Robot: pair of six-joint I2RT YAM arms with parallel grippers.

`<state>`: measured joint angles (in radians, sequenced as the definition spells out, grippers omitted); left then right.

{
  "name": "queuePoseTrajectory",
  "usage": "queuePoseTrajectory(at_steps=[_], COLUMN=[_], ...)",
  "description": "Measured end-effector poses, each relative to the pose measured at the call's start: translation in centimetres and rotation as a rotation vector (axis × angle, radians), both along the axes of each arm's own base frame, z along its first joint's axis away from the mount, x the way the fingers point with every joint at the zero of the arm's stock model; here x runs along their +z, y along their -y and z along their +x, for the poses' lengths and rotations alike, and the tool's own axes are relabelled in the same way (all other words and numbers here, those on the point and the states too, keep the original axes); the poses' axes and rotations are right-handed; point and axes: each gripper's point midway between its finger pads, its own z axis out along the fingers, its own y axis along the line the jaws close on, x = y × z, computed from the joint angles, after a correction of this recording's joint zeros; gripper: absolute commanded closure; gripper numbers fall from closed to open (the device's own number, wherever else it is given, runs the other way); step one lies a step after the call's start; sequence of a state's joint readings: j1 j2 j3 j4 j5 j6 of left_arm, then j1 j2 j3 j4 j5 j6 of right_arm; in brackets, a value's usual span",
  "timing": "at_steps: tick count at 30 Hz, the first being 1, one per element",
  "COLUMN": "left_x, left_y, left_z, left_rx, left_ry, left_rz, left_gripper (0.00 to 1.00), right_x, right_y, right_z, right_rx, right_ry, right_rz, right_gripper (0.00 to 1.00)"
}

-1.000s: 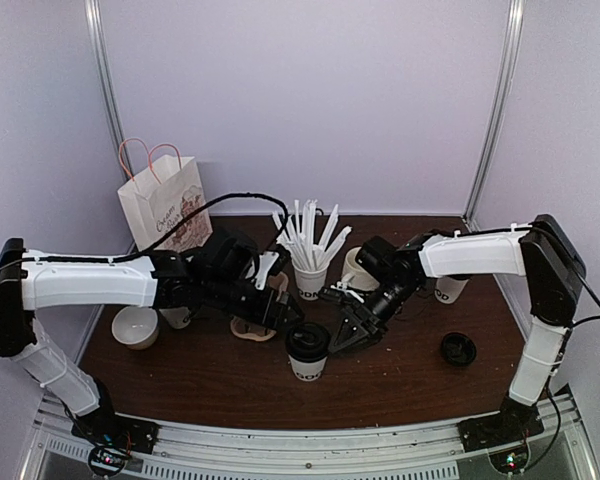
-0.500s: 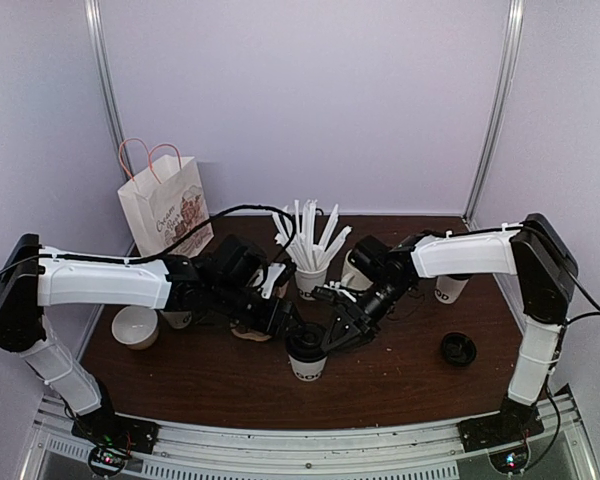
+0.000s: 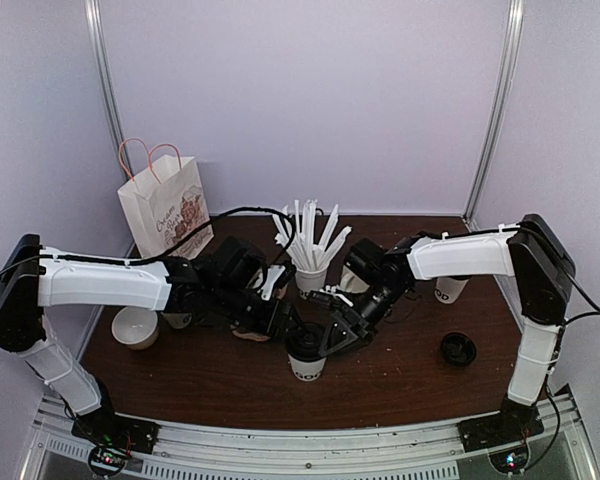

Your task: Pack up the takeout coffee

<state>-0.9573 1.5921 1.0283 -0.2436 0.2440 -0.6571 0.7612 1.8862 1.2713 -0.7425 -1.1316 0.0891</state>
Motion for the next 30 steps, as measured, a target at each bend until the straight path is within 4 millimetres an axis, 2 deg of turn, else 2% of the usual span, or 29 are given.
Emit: queuePoseTrajectory(at_steps=[5, 23, 25, 30], left_x=[0.0, -0.3, -0.2, 0.3], left_y=[0.0, -0.7, -0.7, -1.0], left_z=[0.0, -0.2, -0.2, -0.2], left_rx=[0.0, 0.023, 0.023, 0.001], left_ry=[0.0, 0.004, 0.008, 0.045], left_rz=[-0.001, -0.011, -0.017, -0.007], left_gripper=[0.43, 0.44, 0.41, 0.26], right_x=[-0.9, -1.5, -1.4, -0.9], right_y=[0.2, 0.6, 0.5, 0.8], right_z=[0.2, 0.9, 0.9, 1.5], right_rx=[0.001, 0.017, 0.031, 0.067], right_ry=[0.036, 0.077, 0.068, 0.13], right_rz=[-0.051, -0.166, -0.16, -0.159], right_gripper=[0.34, 0.4, 0.38, 0.29])
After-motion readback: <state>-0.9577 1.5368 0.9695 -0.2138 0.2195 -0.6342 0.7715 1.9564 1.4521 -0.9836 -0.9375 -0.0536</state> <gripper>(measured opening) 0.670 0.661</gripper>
